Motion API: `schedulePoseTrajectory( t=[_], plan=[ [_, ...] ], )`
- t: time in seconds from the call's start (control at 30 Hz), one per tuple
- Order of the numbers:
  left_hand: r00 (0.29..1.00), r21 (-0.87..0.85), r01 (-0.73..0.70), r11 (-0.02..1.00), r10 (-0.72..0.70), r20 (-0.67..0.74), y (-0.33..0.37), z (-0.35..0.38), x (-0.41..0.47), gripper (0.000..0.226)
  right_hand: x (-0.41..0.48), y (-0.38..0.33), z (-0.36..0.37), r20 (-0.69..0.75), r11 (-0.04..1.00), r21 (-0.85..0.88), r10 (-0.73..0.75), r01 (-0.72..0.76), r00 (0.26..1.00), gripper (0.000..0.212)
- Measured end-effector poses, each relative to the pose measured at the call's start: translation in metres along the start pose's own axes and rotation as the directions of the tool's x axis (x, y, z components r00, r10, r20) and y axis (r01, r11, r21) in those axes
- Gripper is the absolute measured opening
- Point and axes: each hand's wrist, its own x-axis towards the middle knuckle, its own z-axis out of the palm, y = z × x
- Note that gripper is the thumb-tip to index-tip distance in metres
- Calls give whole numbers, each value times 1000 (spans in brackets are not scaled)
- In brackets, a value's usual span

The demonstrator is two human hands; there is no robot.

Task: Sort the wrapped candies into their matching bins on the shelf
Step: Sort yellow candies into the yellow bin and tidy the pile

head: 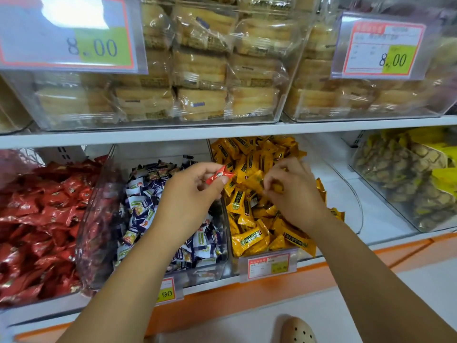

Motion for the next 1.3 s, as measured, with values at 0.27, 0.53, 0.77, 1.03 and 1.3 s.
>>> schedulePoseTrajectory(
  t=[0.27, 0.53, 0.77, 1.03, 1.3],
  plan=[
    [1000, 41, 9, 999, -10, 15, -2, -12, -1, 18, 1, -7, -10, 291, 998, -67, 25, -6, 956, 21],
    [1000, 54, 9, 999, -8, -10, -3, -27, -8, 15, 5, -16, -1, 248, 984, -171, 88, -45, 965, 3],
    [991, 111, 40, 993, -26, -130, -9, -75, -14, 14, 17, -61, -22, 56, 892, 442, 77, -94, 995, 8],
    [888, 233, 213, 949, -89, -451, -42, -160, -32, 17, 16, -114, 20, 191, 943, 334, -71, 3, 979, 27],
    [895, 383, 278, 881, -93, -435, -96, -213, -38, 26, 13, -129, 28, 131, 955, 297, -66, 25, 989, 24]
  ],
)
